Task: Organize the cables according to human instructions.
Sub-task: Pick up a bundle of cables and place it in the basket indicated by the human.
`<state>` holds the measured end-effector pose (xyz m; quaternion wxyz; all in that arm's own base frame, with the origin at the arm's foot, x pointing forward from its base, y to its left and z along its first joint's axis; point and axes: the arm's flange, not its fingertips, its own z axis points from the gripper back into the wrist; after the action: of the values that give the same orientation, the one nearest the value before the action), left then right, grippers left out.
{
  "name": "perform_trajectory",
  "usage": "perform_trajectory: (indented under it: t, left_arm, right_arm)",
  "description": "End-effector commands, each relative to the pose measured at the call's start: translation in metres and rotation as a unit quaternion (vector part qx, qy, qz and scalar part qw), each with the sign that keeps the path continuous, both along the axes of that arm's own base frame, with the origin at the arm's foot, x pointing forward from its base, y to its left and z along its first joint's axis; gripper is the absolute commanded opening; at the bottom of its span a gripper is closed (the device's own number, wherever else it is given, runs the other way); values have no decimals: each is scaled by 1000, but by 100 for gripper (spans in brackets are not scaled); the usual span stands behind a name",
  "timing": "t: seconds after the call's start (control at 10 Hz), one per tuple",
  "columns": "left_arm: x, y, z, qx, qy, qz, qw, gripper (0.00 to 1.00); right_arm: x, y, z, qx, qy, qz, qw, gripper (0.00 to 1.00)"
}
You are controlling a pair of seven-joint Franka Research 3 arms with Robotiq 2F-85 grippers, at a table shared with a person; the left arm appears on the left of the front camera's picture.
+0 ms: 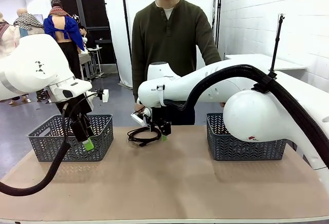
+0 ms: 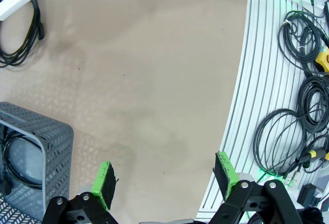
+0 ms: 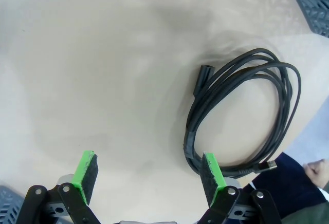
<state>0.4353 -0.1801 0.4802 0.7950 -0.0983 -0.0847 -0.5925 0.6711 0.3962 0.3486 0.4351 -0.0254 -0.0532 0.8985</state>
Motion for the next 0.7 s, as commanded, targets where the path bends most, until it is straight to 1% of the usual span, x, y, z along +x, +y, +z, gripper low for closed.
perform_trajectory:
  t: [0.0, 0.1, 0.6]
  left_arm:
    - [0, 0, 1, -1, -5, 2, 1000, 100]
    - [0, 0, 1, -1, -5, 2, 1000, 100]
    - [0, 0, 1, -1, -5, 2, 1000, 100]
  right_arm:
    - [9, 5, -5, 7, -11, -8, 1000, 100]
    - [13, 6, -9, 8, -7, -12, 1000, 100]
    - [30, 10, -23, 8, -18, -39, 999, 100]
